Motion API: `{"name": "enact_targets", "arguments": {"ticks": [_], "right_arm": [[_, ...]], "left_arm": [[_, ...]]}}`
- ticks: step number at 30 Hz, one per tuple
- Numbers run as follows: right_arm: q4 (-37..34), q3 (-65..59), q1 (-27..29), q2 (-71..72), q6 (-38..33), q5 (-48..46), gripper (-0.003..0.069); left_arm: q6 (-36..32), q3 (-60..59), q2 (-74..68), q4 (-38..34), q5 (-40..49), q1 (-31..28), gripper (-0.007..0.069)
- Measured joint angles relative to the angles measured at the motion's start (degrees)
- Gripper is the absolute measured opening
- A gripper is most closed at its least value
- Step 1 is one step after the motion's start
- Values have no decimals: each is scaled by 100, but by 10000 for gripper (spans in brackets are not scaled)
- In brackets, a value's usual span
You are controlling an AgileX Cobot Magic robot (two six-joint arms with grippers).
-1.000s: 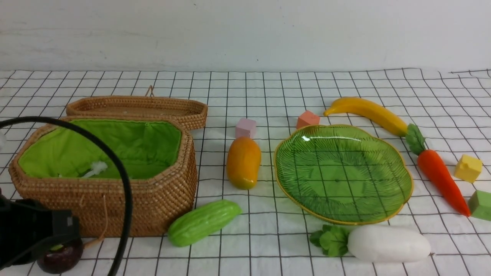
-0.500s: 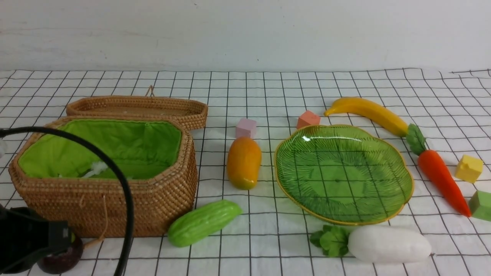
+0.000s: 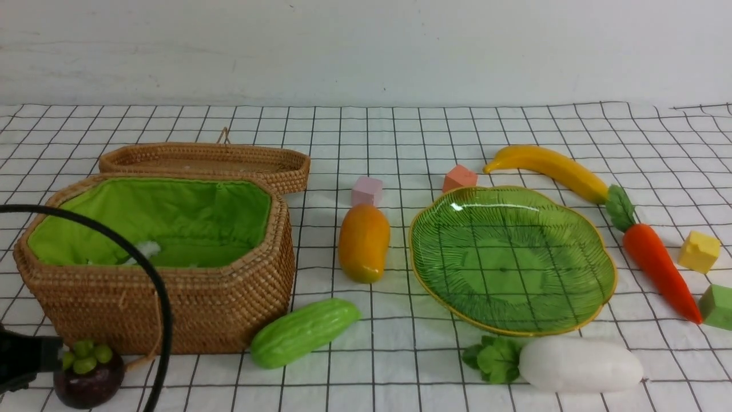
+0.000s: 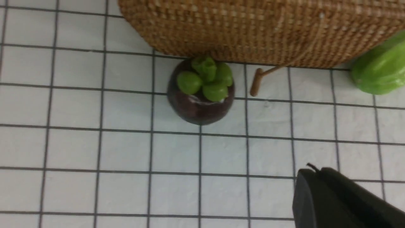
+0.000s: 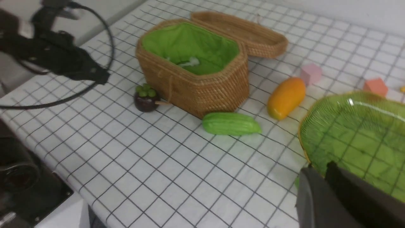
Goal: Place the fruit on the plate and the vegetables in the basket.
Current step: Grab a mangosteen with your left arm and put it on the plate on the right
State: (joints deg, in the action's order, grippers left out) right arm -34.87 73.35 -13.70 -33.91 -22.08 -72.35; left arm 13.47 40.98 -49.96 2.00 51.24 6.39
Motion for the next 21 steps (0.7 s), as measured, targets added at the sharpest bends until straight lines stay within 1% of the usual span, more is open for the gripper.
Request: {"name": "enact_targets", "arguments": {"ticks": [2, 3, 4, 7, 10, 11, 14, 17, 19, 21], "right_arm": [[-113, 26, -219, 14, -190, 0, 76], [-125, 26, -242, 19, -232, 0, 77], [-142, 26, -445, 26, -350, 0, 78], [-130, 26, -623, 26, -409, 0, 77], [8, 26, -784, 26, -426, 0, 77], [81, 26, -798, 26, -426, 0, 77], [217, 26, -808, 26, -426, 0, 77], [252, 26, -808, 26, -426, 0, 77], [252, 26, -808, 26, -426, 0, 77], [252, 26, -808, 26, -426, 0, 77]], "left_arm": [[174, 7, -274, 293, -70, 0, -13], [202, 7, -306, 319, -99, 0, -13], [284, 7, -602, 468, -219, 0, -12], [324, 7, -906, 512, -386, 0, 4], [337, 7, -1324, 522, -540, 0, 106], [339, 7, -1429, 522, -551, 0, 169], [247, -141, -1399, 450, -664, 0, 279], [53, -421, -1020, 217, -760, 0, 315], [-52, -642, -671, 152, -923, 0, 316], [-106, -926, -369, 143, -1331, 0, 315]]}}
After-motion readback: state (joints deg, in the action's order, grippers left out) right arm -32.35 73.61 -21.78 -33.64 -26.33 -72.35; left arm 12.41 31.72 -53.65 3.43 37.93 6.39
